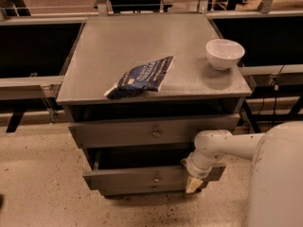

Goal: Open middle drawer

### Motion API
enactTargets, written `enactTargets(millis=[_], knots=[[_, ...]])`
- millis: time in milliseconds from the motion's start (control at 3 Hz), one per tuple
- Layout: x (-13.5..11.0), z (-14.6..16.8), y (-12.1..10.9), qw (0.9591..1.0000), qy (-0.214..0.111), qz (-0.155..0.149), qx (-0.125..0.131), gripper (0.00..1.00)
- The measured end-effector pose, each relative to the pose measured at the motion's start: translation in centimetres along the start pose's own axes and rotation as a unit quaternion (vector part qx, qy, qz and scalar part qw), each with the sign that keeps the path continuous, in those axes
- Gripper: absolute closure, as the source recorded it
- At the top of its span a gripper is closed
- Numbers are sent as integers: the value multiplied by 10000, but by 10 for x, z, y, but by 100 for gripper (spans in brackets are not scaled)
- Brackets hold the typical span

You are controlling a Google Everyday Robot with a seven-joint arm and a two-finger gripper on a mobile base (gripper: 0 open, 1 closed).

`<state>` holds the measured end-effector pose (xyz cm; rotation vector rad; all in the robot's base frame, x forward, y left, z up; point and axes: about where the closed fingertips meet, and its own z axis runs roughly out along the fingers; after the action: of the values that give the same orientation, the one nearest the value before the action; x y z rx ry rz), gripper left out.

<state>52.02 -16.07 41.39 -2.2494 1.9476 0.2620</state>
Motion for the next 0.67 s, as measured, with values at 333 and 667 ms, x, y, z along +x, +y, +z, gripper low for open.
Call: enactTargets(millis=[333,667], knots=[[-3,-2,2,9997,-254,-14,-11,63],[-1,-2,-2,9997,-255,-14,-11,81]])
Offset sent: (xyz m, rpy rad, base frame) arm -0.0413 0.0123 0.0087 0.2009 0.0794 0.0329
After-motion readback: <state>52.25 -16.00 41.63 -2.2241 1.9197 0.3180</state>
